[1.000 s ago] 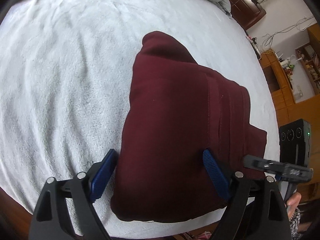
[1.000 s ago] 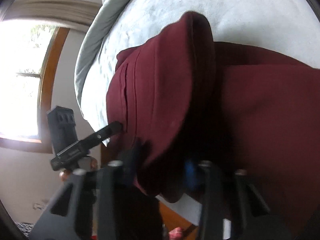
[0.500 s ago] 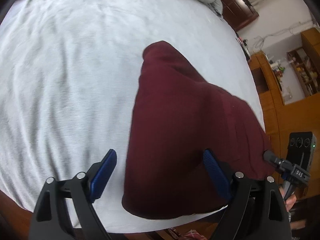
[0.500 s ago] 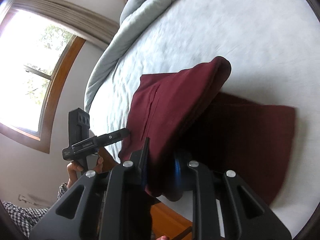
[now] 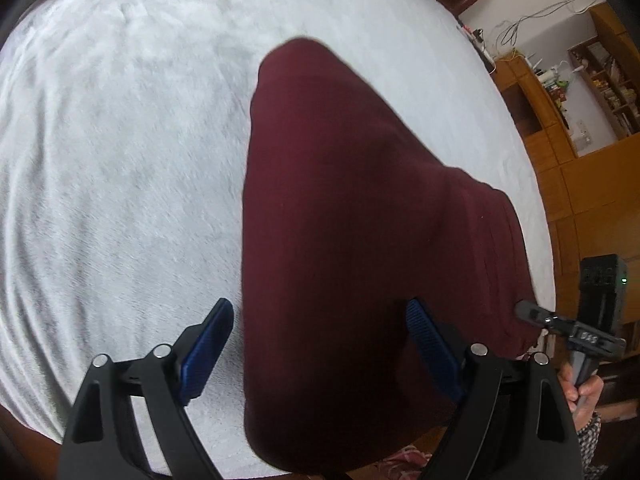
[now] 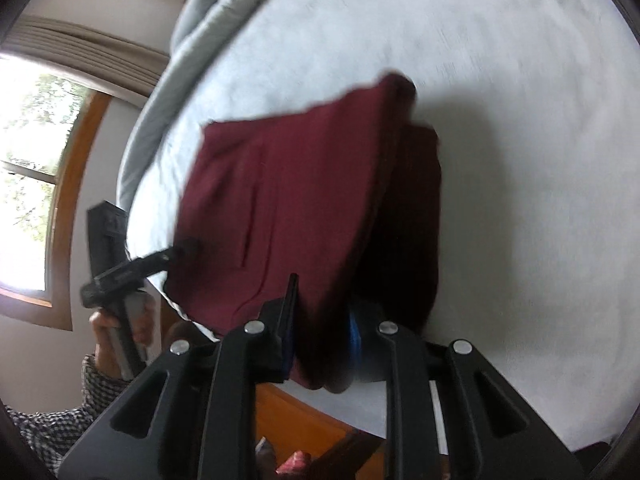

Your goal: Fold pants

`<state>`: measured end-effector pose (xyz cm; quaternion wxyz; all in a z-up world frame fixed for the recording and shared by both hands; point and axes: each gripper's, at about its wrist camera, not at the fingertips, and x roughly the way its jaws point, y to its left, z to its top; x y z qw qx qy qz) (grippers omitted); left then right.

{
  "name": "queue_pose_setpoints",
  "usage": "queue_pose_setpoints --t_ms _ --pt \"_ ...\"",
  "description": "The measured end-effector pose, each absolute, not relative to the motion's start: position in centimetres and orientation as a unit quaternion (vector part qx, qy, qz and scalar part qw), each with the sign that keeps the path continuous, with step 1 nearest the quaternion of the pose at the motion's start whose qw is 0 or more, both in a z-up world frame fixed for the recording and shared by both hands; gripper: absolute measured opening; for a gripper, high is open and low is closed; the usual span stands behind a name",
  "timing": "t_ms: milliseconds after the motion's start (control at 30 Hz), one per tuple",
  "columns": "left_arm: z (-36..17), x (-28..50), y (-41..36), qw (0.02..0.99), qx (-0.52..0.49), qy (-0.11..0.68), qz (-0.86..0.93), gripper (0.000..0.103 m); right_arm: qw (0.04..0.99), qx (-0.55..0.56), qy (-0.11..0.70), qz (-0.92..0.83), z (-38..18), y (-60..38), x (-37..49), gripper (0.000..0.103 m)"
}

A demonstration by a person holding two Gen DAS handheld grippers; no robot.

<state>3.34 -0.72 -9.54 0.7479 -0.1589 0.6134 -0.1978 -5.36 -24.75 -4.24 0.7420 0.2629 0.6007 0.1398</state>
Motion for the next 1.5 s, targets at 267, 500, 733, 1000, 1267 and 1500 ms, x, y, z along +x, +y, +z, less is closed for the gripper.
queue_pose_setpoints --t_ms 267,500,733,1000,1267,1500 --pt "-9.1 3.1 0.3 0.749 -0.161 0.612 -0.198 0.089 0.773 0.25 0.567 0.137 -0.6 -26.3 -3.3 0.068" --pt "-9.1 3.0 -0.4 0.751 -0.161 0.611 -0.192 0.089 0.763 0.263 0.58 0.113 -3.1 -28.6 3.7 0.068" --pt "-8.1 2.7 -2.1 0.773 -0.104 0.602 -0.169 0.092 0.73 0.317 0.588 0.144 -6.7 -29.1 5.5 0.018" --pt "-6.4 2.5 -3.3 0.785 -0.097 0.587 -0.172 0.093 0.77 0.29 0.561 0.095 -3.2 -31.2 3.8 0.008" --pt "-7.9 2.6 -3.7 0.77 -0.108 0.605 -0.173 0.093 0.767 0.296 0.558 0.109 -3.8 -31.2 2.5 0.053" --pt "-7.4 1.8 -3.2 0.774 -0.092 0.6 -0.18 0.094 0.744 0.307 0.576 0.144 -1.6 -30.0 -4.9 0.065"
